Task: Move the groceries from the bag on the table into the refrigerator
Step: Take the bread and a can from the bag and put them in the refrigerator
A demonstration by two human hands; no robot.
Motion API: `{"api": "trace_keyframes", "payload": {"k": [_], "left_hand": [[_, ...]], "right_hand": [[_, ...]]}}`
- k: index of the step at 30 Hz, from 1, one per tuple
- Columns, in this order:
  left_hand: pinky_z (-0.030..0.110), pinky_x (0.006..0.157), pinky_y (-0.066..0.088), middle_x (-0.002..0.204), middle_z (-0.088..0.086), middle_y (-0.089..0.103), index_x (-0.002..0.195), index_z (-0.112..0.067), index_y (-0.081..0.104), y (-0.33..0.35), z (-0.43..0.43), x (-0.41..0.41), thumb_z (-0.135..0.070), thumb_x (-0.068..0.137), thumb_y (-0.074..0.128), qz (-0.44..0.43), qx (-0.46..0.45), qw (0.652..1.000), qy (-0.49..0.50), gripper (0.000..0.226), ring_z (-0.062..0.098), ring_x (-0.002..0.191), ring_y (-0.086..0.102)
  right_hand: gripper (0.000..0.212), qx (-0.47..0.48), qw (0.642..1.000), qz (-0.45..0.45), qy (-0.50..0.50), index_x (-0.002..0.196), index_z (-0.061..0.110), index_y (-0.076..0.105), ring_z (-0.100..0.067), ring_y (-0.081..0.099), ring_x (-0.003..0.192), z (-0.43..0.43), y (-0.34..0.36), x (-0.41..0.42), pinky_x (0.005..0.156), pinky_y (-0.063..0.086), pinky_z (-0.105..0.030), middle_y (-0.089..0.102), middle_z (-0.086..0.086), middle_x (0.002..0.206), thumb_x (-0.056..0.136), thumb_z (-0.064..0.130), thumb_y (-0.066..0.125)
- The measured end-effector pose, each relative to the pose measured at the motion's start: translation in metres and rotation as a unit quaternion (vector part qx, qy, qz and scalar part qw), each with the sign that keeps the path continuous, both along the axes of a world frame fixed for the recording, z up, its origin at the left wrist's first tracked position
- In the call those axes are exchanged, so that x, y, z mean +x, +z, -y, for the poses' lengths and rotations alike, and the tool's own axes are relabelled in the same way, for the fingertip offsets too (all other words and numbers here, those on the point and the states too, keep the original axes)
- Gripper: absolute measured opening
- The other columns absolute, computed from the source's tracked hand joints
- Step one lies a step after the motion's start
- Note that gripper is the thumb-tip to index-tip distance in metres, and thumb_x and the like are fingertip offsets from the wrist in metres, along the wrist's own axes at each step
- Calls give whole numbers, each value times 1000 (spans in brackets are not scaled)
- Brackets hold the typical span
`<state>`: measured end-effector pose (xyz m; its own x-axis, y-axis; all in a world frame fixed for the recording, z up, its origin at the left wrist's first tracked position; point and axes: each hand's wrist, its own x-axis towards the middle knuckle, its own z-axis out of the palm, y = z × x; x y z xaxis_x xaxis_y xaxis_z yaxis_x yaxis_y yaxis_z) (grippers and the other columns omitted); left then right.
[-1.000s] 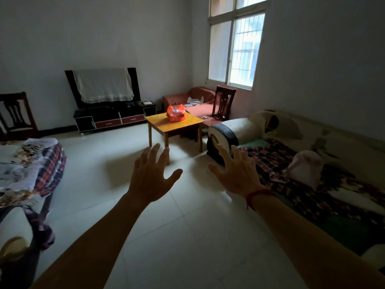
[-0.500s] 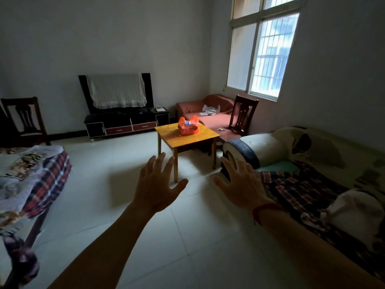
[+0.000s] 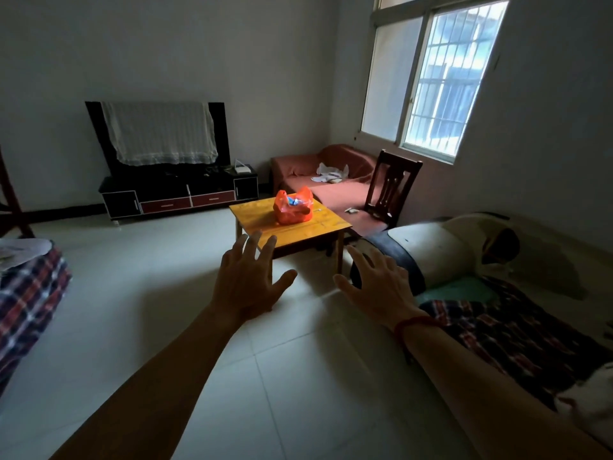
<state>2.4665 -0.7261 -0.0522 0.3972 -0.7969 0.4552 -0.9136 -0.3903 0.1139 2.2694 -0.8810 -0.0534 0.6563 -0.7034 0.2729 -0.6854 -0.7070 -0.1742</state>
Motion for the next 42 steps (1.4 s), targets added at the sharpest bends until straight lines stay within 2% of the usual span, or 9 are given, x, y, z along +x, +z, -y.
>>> {"api": "trace_keyframes", "payload": {"k": [7,12,17,22,27,36,42], "left_hand": [[52,100,44,149,18,39,142,-13,44,-14,115,78,-73,83,30,1,14,1000,-12,85,38,135,38],[55,103,40,152,17,34,145,-16,39,-28,208,135,-75,81,27,-8,14,1000,-4,88,39,139,32],[53,108,35,153,16,34,145,-16,40,-31,313,192,-76,80,26,-21,27,999,4,90,39,139,32],[54,108,34,153,15,33,147,-16,37,-36,386,249,-75,80,26,-30,48,998,21,89,37,140,30],[52,107,36,153,14,33,147,-17,36,-42,451,308,-75,79,26,-43,58,997,28,90,36,139,31],[49,111,29,158,11,24,150,-22,29,-73,565,433,-79,76,18,-58,71,994,50,94,34,144,23],[50,116,22,159,12,21,152,-23,25,-82,646,525,-83,68,15,-105,78,990,55,103,35,145,18]], "right_hand": [[87,13,1000,5,-9,150,40,24,-31,32,141,117,-15,78,110,30,-52,32,-8,157,73,81,18],[74,22,1000,-2,2,151,38,23,-33,34,138,207,-31,136,109,31,-51,32,-11,155,87,71,38],[72,44,999,-16,5,151,38,22,-35,35,135,308,-33,194,106,31,-50,30,-11,155,89,68,40],[72,52,998,-38,13,153,37,20,-35,30,139,393,-33,249,108,29,-50,24,-13,158,91,66,41],[70,68,997,-42,20,151,40,23,-35,31,138,463,-44,311,109,30,-50,26,-11,158,90,68,41],[72,65,995,-69,41,152,42,19,-35,34,137,579,-79,439,105,35,-49,29,-12,157,89,71,40],[73,58,994,-86,40,153,40,18,-35,39,132,654,-83,524,103,39,-47,33,-12,154,90,71,38]]}}
